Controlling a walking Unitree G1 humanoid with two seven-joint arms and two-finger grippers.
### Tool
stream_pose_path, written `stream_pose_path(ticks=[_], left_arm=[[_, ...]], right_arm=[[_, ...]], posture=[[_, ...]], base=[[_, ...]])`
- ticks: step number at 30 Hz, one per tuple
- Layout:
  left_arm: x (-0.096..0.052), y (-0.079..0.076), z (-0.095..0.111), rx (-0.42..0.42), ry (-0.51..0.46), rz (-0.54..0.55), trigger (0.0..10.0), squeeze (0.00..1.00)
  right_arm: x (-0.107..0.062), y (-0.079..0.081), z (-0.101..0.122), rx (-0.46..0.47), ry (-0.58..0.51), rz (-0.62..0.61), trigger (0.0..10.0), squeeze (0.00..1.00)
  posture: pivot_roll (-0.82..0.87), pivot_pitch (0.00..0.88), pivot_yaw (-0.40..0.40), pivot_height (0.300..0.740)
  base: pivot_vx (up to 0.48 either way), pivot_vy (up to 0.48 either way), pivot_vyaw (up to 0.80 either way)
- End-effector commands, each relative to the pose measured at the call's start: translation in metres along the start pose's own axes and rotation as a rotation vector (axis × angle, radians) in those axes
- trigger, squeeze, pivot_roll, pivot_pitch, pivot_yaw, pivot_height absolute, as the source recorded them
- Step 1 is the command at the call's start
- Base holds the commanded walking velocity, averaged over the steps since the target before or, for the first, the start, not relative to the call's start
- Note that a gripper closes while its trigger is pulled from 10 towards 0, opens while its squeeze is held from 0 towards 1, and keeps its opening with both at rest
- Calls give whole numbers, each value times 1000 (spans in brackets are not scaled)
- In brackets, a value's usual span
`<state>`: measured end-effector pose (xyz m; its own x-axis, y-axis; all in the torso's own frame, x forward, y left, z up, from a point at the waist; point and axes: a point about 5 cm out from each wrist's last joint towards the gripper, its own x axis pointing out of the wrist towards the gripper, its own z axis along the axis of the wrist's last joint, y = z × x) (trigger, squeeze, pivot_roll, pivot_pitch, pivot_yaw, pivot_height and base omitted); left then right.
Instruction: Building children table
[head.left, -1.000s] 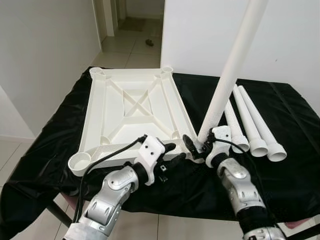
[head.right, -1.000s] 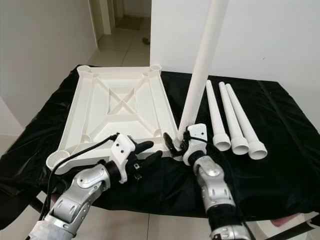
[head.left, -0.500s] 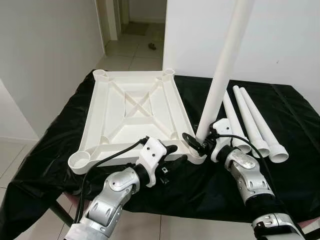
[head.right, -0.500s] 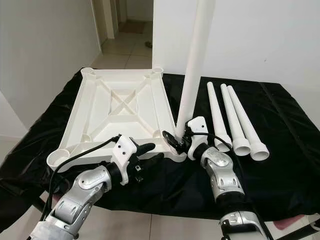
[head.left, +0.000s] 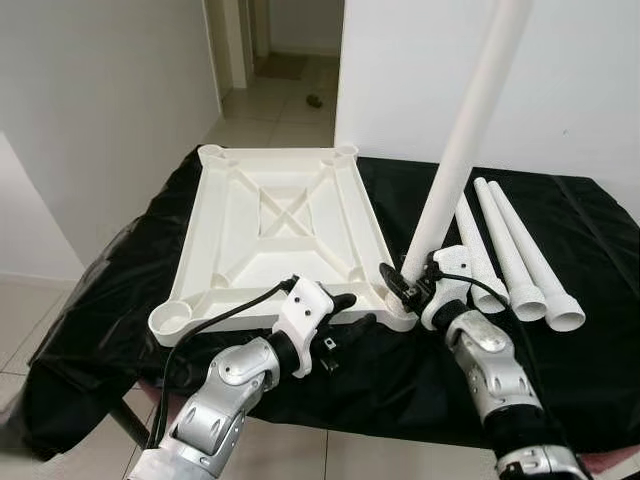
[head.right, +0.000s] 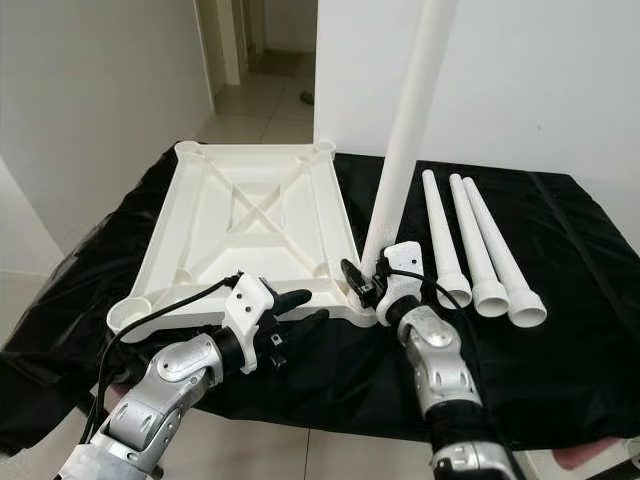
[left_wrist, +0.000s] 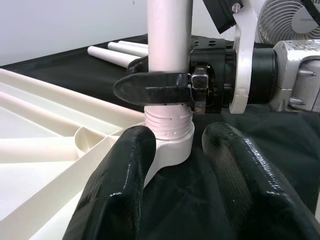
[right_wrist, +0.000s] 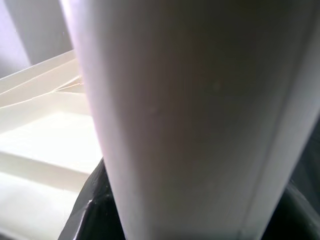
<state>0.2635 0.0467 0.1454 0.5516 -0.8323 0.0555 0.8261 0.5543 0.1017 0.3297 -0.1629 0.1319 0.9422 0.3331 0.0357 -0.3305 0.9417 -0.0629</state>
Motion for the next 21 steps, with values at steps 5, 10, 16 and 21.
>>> stream_pose_path(ticks=[5,10,16,21], left_arm=[[-3,-6,-2,-5,13,-61,10000,0],[-4,-8,-3,-11,13,-63,10000,0],[-3,-11,-5,-19,13,-70,10000,0],[-2,-12,-5,-21,12,-73,10000,0]], right_arm=[[-11,11,-22,70,93,-180,0,0],[-11,25,-21,85,97,-367,0,0],[-7,42,-15,143,79,-456,0,0],[-8,43,-7,152,37,-427,2196,0]], posture=[[31,15,8,740],[30,10,2,740],[26,0,-1,740],[27,0,-5,740]], base=[[0,0,0],[0,0,0],[0,0,0],[0,0,0]])
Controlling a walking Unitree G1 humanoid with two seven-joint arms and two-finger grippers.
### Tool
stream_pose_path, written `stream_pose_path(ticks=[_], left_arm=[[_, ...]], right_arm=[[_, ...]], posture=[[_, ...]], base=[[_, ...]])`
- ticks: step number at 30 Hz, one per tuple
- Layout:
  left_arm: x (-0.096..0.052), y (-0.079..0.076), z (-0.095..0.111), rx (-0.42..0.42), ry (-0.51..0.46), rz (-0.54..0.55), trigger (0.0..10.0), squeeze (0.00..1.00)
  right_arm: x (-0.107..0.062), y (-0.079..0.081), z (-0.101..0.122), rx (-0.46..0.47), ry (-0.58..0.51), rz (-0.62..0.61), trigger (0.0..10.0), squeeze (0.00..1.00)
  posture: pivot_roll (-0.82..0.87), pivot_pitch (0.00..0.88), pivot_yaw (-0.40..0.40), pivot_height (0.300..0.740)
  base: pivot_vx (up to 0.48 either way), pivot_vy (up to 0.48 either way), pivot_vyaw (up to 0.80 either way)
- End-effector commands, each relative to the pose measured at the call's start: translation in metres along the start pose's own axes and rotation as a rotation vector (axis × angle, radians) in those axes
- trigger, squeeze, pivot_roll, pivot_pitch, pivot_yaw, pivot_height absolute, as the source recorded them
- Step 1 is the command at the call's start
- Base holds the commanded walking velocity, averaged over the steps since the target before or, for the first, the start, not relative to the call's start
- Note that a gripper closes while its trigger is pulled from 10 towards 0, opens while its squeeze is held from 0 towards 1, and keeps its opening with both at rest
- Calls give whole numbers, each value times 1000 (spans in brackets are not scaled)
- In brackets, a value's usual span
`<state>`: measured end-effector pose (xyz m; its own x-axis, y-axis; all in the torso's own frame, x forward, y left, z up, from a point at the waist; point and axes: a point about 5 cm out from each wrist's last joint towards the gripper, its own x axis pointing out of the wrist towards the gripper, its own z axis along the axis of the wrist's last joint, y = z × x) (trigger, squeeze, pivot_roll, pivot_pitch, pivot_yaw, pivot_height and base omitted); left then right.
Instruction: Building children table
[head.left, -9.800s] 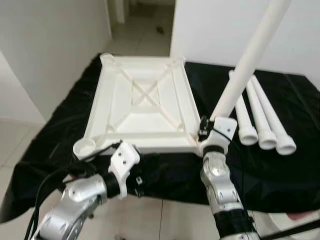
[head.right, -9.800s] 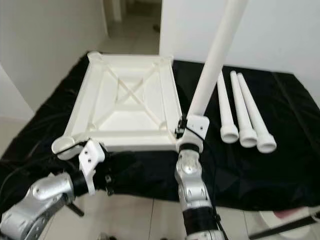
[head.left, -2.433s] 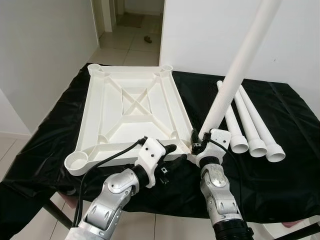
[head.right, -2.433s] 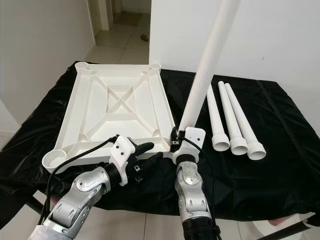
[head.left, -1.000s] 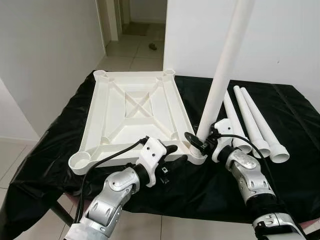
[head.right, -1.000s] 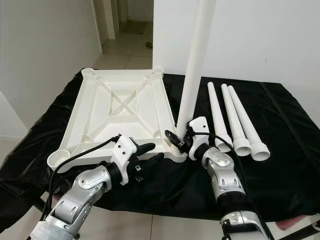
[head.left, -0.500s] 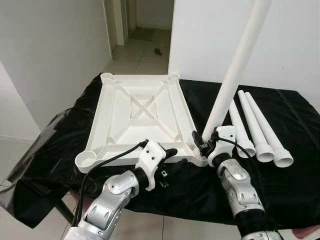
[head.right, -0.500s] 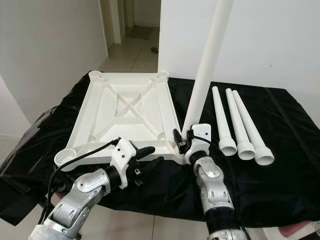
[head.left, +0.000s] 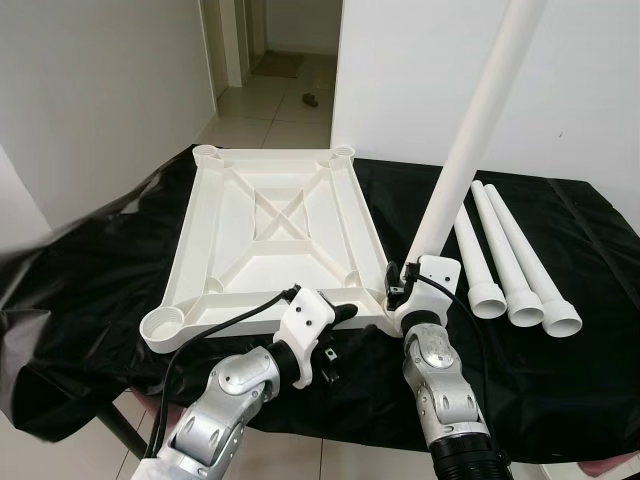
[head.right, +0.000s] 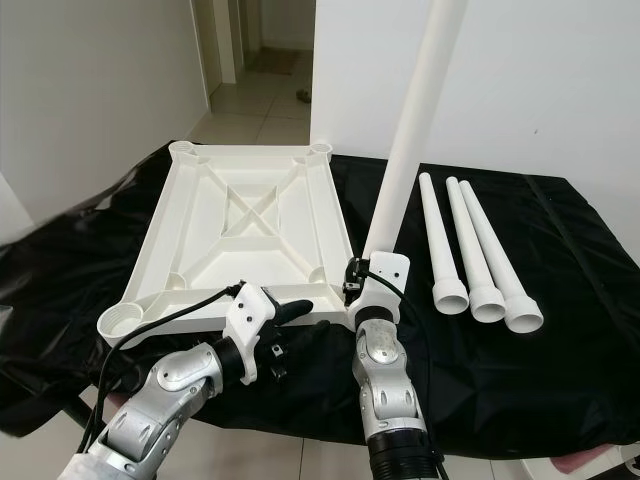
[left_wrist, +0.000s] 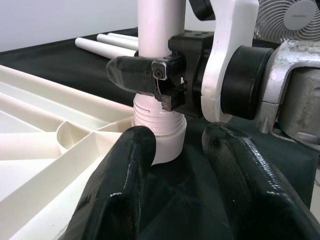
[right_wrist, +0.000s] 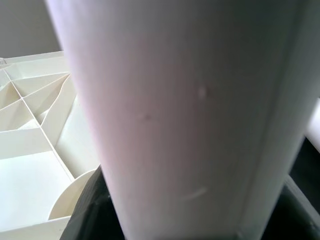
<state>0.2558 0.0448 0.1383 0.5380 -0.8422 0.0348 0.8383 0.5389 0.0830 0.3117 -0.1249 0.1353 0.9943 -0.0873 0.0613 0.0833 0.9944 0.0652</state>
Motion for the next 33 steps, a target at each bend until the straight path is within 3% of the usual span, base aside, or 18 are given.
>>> stream_pose_path(ticks=[1,2,3,4,11,12,13,14,16,23,28,29,30,31,33], left_arm=[[1,-4,1,-1,-6,-55,10000,0],[1,-4,1,-1,-6,-55,10000,0],[1,-4,1,-1,-7,-54,10000,0],[1,-4,1,0,-6,-53,10000,0],[0,-4,0,1,-4,-54,10000,0],[0,-4,0,0,-5,-54,10000,0],[0,-4,0,0,-5,-54,10000,0],[0,-4,0,1,-6,-54,10000,0],[0,-4,0,1,-6,-54,10000,0],[-1,-1,0,4,-4,-48,10000,0],[-1,-1,1,6,-6,-46,10000,0],[-1,-1,1,7,-7,-44,10000,0],[-1,-1,1,7,-7,-44,10000,0],[0,0,1,8,-7,-43,10000,0],[0,0,1,8,-7,-40,10000,0]], right_arm=[[-4,-1,-13,32,71,-4,2196,0],[-4,-5,-11,38,58,-15,10000,0],[-3,-7,-10,36,49,-18,10000,949],[-3,-9,-6,54,27,0,10000,1000],[-3,-12,4,93,-31,106,10000,1000],[-3,-14,6,83,-36,150,10000,910],[-3,-14,6,83,-36,150,10000,910],[-2,-18,9,70,-37,240,10000,0],[-2,-18,9,70,-37,240,10000,0],[3,-34,11,-12,-14,491,10000,0],[5,-40,3,-52,39,584,10000,0],[4,-43,-3,-83,60,609,5961,0],[4,-43,-3,-83,60,609,5961,0],[4,-44,-7,-96,77,628,4471,0],[3,-46,-12,-99,100,653,471,0]], posture=[[27,0,-5,740],[27,0,-6,740],[26,0,-5,740],[26,0,-6,740],[24,0,-10,740],[24,0,-11,740],[24,0,-11,740],[24,0,-12,740],[24,0,-12,740],[22,0,-12,740],[24,0,-13,740],[27,0,-16,740],[27,0,-16,740],[27,0,-16,740],[30,0,-17,740]], base=[[0,0,0],[0,0,0],[0,0,0],[0,0,0],[0,0,0],[0,0,0],[0,0,0],[0,0,0],[0,0,0],[0,0,0],[0,0,0],[0,0,0],[0,0,0],[0,0,0],[0,0,0]])
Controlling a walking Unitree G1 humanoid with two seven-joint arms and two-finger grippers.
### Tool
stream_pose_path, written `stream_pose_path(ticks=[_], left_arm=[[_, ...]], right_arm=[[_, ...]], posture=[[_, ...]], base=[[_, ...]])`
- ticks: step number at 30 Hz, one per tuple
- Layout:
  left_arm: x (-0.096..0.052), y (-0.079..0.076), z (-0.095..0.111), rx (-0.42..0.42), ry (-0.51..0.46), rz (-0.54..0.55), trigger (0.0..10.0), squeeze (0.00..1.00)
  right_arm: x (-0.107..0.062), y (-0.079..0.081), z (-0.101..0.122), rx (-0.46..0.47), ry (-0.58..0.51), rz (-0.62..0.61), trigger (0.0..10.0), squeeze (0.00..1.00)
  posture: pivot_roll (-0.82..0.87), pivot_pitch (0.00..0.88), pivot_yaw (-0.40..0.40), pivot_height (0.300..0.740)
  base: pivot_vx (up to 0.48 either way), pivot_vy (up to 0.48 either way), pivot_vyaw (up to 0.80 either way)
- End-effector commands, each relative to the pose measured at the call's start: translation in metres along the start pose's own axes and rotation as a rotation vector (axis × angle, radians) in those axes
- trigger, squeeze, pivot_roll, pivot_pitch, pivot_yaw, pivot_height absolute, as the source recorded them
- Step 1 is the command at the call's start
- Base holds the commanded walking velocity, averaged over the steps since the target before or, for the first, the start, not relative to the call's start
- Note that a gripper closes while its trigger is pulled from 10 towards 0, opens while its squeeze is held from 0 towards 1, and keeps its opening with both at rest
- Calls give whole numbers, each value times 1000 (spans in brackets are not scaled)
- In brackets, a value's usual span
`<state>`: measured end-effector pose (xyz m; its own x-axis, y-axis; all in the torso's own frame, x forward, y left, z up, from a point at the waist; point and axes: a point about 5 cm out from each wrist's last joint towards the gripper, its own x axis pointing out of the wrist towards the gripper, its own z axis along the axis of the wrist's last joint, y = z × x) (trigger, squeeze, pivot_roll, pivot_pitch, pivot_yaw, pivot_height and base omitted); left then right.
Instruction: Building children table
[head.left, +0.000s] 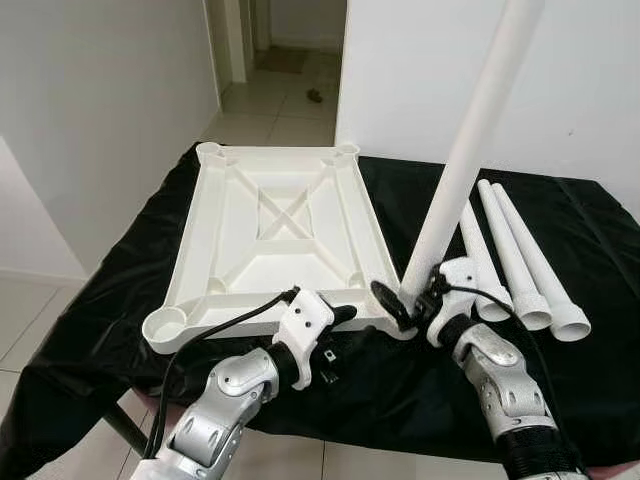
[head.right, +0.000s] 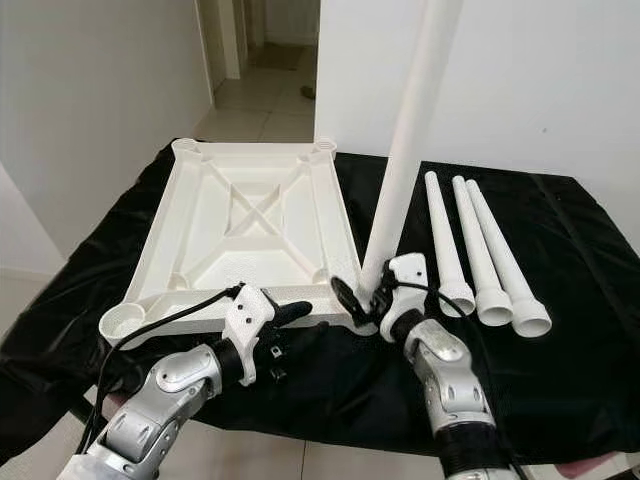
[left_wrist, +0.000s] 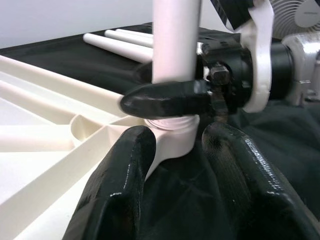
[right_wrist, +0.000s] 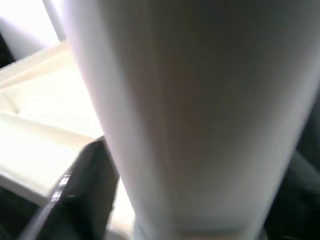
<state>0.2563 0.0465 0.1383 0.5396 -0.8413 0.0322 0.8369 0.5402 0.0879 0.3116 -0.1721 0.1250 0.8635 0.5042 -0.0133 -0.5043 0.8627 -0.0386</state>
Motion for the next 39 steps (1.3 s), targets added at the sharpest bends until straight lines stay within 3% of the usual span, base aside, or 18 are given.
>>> stream_pose_path(ticks=[1,2,9,17,20,21,24,36,37,38,39], left_arm=[[1,-2,1,3,-10,-42,10000,0],[1,-2,1,3,-10,-41,10000,0],[0,-2,1,2,-10,-36,10000,0],[-1,-3,2,-2,-12,-36,10000,0],[0,-2,1,-3,-12,-34,10000,0],[0,-3,1,-4,-13,-32,10000,0],[-1,-3,1,-6,-13,-31,10000,0],[-2,-5,0,-13,-10,-27,10000,0],[-2,-5,1,-13,-11,-24,10000,0],[-2,-5,1,-13,-11,-24,10000,0],[-2,-5,1,-13,-11,-24,10000,0]], right_arm=[[1,2,-4,-9,21,38,471,0],[0,3,-5,-8,21,54,0,0],[-1,1,-4,7,7,75,0,0],[2,1,-2,16,-7,-23,0,0],[5,9,-1,35,-23,-76,0,0],[7,13,0,54,-28,-167,0,0],[8,17,1,51,-34,-247,0,0],[10,43,3,50,-45,-507,0,0],[10,47,6,62,-64,-536,3725,0],[10,47,6,62,-64,-536,3725,0],[9,45,7,71,-73,-551,10000,0]], posture=[[30,0,-17,740],[30,0,-17,740],[34,0,-20,740],[30,0,-22,740],[30,0,-22,740],[30,0,-27,740],[30,0,-27,740],[36,8,-32,740],[36,8,-32,740],[36,8,-32,740],[37,11,-30,740]], base=[[0,0,0],[0,0,0],[0,0,0],[0,0,0],[0,0,0],[0,0,0],[0,0,0],[0,0,0],[0,0,0],[0,0,0],[0,0,0]])
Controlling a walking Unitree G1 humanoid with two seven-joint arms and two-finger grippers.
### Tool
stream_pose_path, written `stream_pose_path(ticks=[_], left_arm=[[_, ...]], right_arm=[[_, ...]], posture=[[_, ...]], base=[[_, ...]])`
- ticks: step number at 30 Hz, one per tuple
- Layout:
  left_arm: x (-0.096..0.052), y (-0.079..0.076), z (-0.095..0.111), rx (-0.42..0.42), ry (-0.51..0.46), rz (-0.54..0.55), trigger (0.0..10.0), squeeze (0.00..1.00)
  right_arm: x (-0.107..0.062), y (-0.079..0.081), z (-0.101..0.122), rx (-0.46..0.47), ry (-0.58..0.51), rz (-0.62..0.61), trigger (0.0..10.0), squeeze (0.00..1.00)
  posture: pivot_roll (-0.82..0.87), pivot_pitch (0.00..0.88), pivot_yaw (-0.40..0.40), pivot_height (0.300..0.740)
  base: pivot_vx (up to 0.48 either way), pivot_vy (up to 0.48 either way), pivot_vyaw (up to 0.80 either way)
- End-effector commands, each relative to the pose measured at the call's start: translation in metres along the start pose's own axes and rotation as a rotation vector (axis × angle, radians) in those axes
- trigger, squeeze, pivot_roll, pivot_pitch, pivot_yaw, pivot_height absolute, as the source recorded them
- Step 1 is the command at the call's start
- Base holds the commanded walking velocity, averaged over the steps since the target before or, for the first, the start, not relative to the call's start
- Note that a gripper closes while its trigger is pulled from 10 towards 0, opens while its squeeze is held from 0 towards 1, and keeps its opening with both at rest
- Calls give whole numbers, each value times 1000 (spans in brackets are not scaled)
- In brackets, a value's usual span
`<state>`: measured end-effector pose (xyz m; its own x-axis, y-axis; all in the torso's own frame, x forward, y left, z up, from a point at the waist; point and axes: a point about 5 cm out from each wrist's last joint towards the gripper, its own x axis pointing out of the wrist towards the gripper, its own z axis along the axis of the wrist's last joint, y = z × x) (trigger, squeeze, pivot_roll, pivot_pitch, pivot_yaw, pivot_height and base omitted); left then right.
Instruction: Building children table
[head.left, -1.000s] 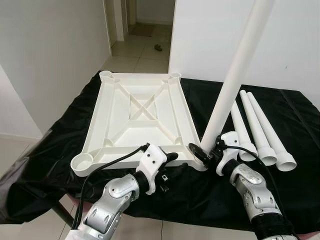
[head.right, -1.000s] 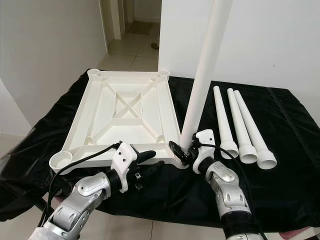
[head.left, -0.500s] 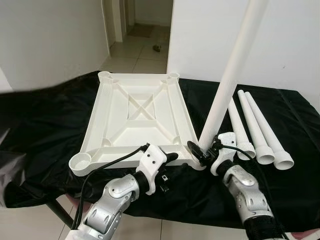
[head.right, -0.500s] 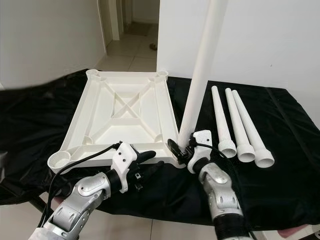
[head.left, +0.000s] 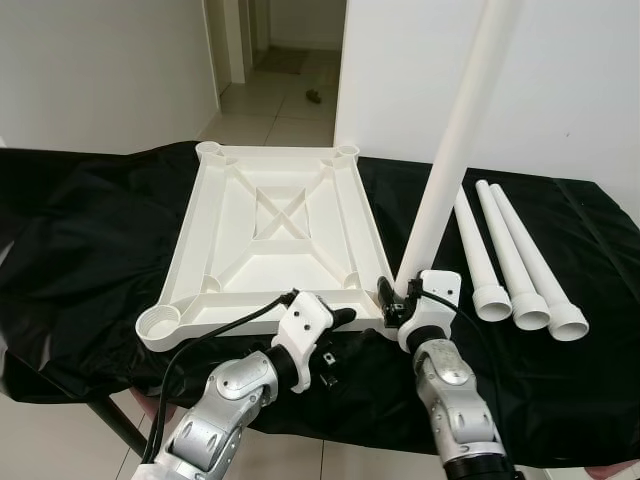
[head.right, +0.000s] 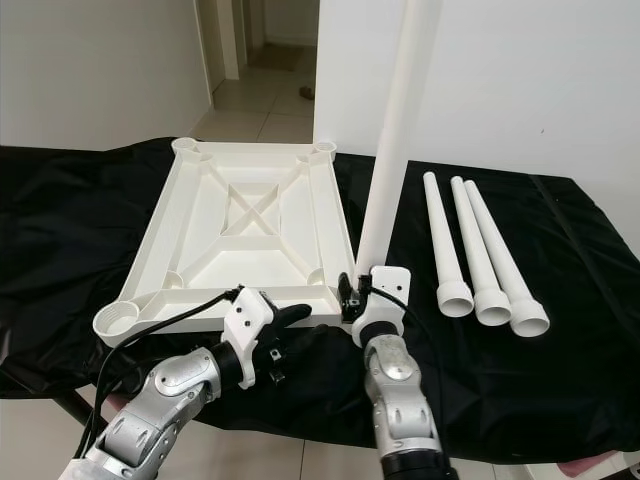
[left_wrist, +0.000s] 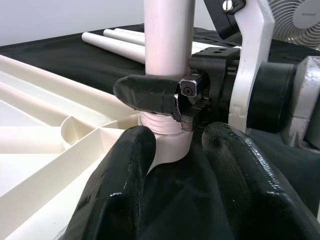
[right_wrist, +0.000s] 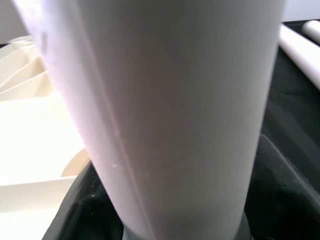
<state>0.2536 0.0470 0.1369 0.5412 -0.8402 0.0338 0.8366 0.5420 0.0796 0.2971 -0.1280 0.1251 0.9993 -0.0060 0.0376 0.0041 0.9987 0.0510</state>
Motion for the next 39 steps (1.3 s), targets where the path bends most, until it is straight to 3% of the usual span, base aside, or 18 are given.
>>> stream_pose_path(ticks=[1,4,5,6,7,15,17,18,20,23,25,29,31,32,33,34,39], left_arm=[[0,-3,2,-4,-10,-26,10000,0],[-1,-3,2,-4,-9,-26,10000,0],[-1,-2,2,-3,-10,-25,10000,0],[-1,-2,2,-3,-10,-25,10000,0],[-1,-2,2,-1,-10,-24,10000,0],[0,0,4,8,-11,-25,10000,0],[-1,1,5,7,-10,-23,10000,0],[-1,1,5,6,-10,-23,10000,0],[-1,1,5,6,-10,-23,10000,0],[-3,1,4,3,-5,-24,10000,0],[-3,1,4,4,-5,-25,10000,0],[-6,2,4,4,2,-25,10000,0],[-7,2,4,5,3,-25,10000,0],[-7,3,5,6,4,-25,10000,0],[-7,3,5,6,4,-25,10000,0],[-7,5,5,16,6,-25,10000,0],[-7,6,6,21,7,-24,10000,0]], right_arm=[[0,-1,6,2,-24,-22,10000,0],[1,-6,9,-5,-39,-28,10000,0],[3,-8,13,-3,-69,-2,10000,235],[3,-8,13,-3,-69,-2,10000,235],[2,-8,19,-12,-107,21,10000,1000],[-4,-19,40,-22,-231,43,10000,1000],[-13,-19,43,-15,-258,76,10000,1000],[-19,-20,44,-31,-274,87,10000,0],[-19,-20,44,-31,-274,87,10000,0],[-36,-24,41,-75,-288,101,10000,0],[-38,-25,40,-80,-282,103,10000,0],[-63,-35,37,-110,-266,124,10000,0],[-66,-35,37,-113,-268,130,10000,0],[-68,-35,34,-103,-254,138,1216,0],[-68,-35,34,-103,-254,138,1216,0],[-71,-33,32,-70,-242,168,0,0],[-73,-32,31,-57,-243,183,0,0]], posture=[[37,11,-30,740],[37,11,-30,740],[36,13,-31,740],[36,13,-31,740],[34,16,-27,740],[26,32,-23,740],[21,40,-17,740],[19,48,-12,740],[19,48,-12,740],[16,56,-7,740],[16,60,-6,740],[13,74,-3,740],[13,74,-3,740],[12,75,-3,740],[12,75,-3,740],[12,75,-3,740],[12,75,-3,740]], base=[[0,0,0],[0,0,0],[0,0,0],[0,0,0],[0,0,0],[0,0,0],[0,0,0],[0,0,0],[0,0,0],[0,0,0],[0,0,0],[0,0,0],[0,0,0],[0,0,0],[0,0,0],[0,0,0],[0,0,0]])
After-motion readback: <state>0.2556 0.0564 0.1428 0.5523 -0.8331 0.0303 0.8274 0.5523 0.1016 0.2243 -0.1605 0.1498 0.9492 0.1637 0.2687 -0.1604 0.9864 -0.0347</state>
